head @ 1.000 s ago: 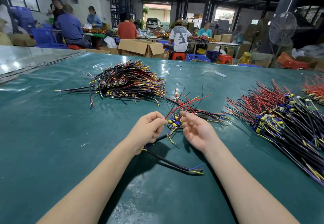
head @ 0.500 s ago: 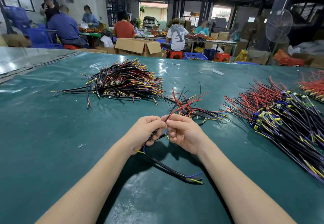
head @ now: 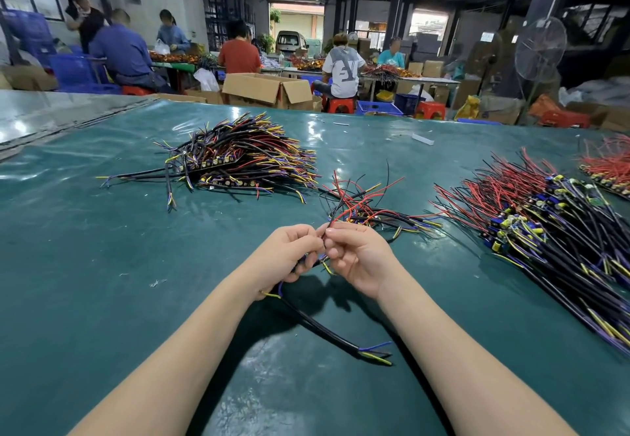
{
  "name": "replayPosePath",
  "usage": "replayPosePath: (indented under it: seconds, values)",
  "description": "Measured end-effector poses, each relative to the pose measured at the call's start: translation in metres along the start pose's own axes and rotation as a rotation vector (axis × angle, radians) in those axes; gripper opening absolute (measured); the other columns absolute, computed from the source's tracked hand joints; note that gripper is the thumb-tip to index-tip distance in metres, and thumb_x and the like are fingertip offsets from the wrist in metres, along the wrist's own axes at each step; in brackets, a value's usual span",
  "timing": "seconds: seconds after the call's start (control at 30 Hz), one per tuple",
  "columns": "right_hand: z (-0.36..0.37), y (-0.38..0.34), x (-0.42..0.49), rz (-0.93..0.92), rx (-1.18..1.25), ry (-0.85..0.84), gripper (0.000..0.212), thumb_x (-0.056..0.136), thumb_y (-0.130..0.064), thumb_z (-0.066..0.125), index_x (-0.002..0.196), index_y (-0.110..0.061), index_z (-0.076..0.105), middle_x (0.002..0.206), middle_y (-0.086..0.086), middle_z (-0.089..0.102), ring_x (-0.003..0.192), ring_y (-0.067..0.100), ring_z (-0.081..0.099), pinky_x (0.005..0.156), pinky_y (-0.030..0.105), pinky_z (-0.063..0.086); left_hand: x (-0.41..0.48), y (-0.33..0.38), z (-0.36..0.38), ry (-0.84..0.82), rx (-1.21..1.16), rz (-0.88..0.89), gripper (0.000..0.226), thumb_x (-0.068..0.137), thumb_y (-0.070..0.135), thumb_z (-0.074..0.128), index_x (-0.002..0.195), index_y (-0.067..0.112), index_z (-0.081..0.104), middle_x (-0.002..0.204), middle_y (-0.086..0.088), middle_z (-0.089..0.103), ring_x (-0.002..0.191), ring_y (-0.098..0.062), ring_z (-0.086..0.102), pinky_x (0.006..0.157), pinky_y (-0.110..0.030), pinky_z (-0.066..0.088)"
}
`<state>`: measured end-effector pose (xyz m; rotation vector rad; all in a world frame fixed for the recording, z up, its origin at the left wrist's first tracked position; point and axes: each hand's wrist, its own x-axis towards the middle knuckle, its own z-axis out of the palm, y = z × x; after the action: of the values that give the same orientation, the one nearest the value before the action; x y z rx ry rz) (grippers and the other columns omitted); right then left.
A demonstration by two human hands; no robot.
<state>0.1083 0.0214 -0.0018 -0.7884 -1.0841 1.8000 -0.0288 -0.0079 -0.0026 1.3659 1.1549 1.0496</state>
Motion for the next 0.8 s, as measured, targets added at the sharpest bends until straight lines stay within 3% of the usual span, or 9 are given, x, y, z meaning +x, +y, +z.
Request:
replayPosePath:
  seconds: [0.47, 0.6, 0.67, 0.8]
  values:
    - [-0.002, -0.005, 0.004, -0.096, 0.047, 0.257, 0.026, 0.089, 0.004, 0.042, 0.068, -0.002, 0.057, 0.038, -0.003, 0.053, 0.032, 0.003, 0.051, 0.036, 0.014, 0.045, 0.0, -0.001, 0.001, 0.082, 0.342, 0.119, 0.031, 0.087, 0.005, 0.051, 0.059, 0.018, 0.048, 0.037, 0.008, 0.046, 0.034, -0.004, 0.034, 0.04, -0.014, 0.029]
    - [-0.015, -0.009, 0.005, -0.263, -0.209, 0.394, 0.028, 0.087, 0.006, 0.047, 0.063, -0.005, 0.057, 0.039, -0.004, 0.055, 0.035, 0.003, 0.053, 0.037, 0.015, 0.045, -0.001, -0.003, 0.002, 0.07, 0.513, 0.116, 0.023, 0.088, 0.012, 0.053, 0.066, 0.019, 0.051, 0.046, 0.009, 0.053, 0.037, -0.001, 0.042, 0.043, -0.014, 0.033]
    - [-0.022, -0.011, 0.005, -0.319, -0.298, 0.421, 0.027, 0.085, 0.005, 0.051, 0.064, -0.008, 0.059, 0.043, -0.005, 0.058, 0.041, 0.003, 0.057, 0.04, 0.015, 0.046, -0.001, -0.002, 0.002, 0.034, 0.461, 0.07, 0.022, 0.09, 0.012, 0.052, 0.069, 0.018, 0.052, 0.052, 0.009, 0.055, 0.04, 0.0, 0.045, 0.042, -0.014, 0.033]
    - [-0.028, -0.014, 0.006, -0.303, -0.168, 0.414, 0.026, 0.085, 0.009, 0.05, 0.067, -0.007, 0.058, 0.047, -0.003, 0.061, 0.044, 0.007, 0.061, 0.043, 0.017, 0.05, -0.001, 0.003, 0.001, -0.039, 0.232, -0.033, 0.023, 0.091, -0.002, 0.041, 0.079, 0.012, 0.055, 0.066, 0.001, 0.057, 0.045, -0.002, 0.048, 0.042, -0.014, 0.033]
